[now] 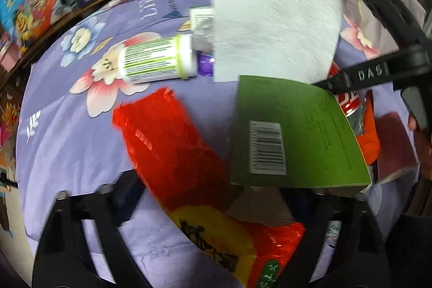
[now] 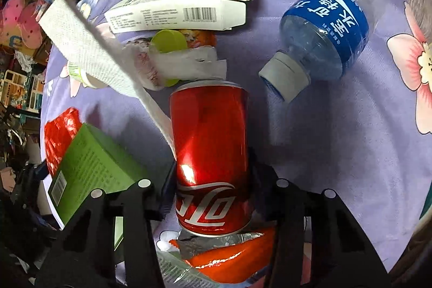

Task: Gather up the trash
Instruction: 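Grasp the red Coca-Cola can with the right tool while the left tool grasps the green snack box, then lift the can and box and carry both toward the teal trash bin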

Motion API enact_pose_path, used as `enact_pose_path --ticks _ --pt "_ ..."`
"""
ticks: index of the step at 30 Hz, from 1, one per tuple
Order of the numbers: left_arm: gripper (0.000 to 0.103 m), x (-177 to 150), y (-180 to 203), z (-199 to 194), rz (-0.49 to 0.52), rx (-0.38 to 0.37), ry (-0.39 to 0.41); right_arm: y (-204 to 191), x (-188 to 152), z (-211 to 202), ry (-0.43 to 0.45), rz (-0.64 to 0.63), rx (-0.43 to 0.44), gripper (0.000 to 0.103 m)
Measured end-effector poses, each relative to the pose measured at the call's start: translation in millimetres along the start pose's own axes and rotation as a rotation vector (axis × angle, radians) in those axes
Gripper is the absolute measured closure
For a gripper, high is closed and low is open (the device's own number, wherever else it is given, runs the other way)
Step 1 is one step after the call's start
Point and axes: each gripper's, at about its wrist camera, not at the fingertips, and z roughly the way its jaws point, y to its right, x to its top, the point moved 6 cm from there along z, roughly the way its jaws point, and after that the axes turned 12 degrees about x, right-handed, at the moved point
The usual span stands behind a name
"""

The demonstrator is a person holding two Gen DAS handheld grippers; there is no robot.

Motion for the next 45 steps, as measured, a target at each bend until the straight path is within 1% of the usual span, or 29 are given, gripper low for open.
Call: enact_pose_path --ticks 1,2,3,4,5,7,14,16,19,25,28,31,34,38,39,41,43,44,45 --pt "0.047 -0.5 4.6 1.3 0.010 -0.007 -0.006 -1.0 -0.9 -3.6 0.006 -0.002 0.004 0.058" --pt "0.058 -1.1 6.6 2.3 0.010 -0.010 -0.011 -1.8 -1.2 -7.0 0.015 -0.003 0.006 0.058" --pt "0.077 -1.6 8.3 2.9 0.007 -0.017 -0.018 -2.9 -1.6 -12.6 0.029 -0.003 0.014 0.058" --pt "0.085 -2.3 10.1 2.5 0.000 -0.032 -0.024 -2.8 -0.6 -13.5 0.037 -0.003 0.019 0.058" --pt "0.088 -1.9 11.3 0.7 -0.010 -0.044 -0.027 -3.2 -0.5 -18.2 0.045 -0.004 0.030 0.058" --pt "0.091 -1.3 11.7 -4.2 -0.025 -0.039 -0.021 -5.9 -2.3 -28.1 0.063 -0.004 0.059 0.058" --pt "0.092 5.7 0.7 -40.9 -0.105 -0.022 0.024 -3.9 -10.5 -67.8 0.149 -0.005 0.113 0.058" --pt "0.092 7.5 2.0 -54.6 -0.109 -0.017 0.047 0.5 -13.4 -82.3 0.178 0.001 0.125 0.058" --pt "0.092 13.4 3.9 -64.3 -0.112 -0.005 0.060 12.6 -18.2 -103.0 0.213 0.022 0.141 0.058" --pt "0.092 33.2 27.7 -89.5 -0.093 -0.006 0.112 37.2 -31.2 -139.7 0.291 0.061 0.170 0.058" --pt "0.092 47.5 46.7 -106.0 -0.067 -0.010 0.151 60.6 -39.5 -165.0 0.348 0.094 0.173 0.058" --pt "0.092 60.5 64.6 -116.7 -0.042 -0.025 0.177 83.2 -49.8 -182.7 0.382 0.127 0.158 0.058" --pt "0.092 61.7 74.1 -103.5 -0.033 -0.052 0.145 96.6 -61.1 -186.4 0.378 0.141 0.152 0.058" --pt "0.092 45.5 83.4 -62.8 -0.029 -0.091 0.044 102.3 -68.3 -177.9 0.358 0.156 0.161 0.058" --pt "0.091 41.9 82.7 -55.5 -0.032 -0.098 0.028 102.0 -69.6 -175.0 0.352 0.159 0.163 0.058" --pt "0.085 35.4 78.2 -44.0 -0.052 -0.103 -0.004 99.6 -69.2 -169.0 0.342 0.160 0.166 0.058" --pt "0.064 30.5 69.2 -41.7 -0.063 -0.076 -0.003 95.0 -68.2 -165.7 0.337 0.151 0.173 0.058" --pt "0.058 29.0 64.1 -43.5 -0.061 -0.046 0.010 93.2 -67.4 -164.4 0.336 0.147 0.174 0.058" --pt "0.047 28.0 60.4 -46.3 -0.056 -0.023 0.023 91.5 -67.1 -162.9 0.334 0.144 0.177 0.058"
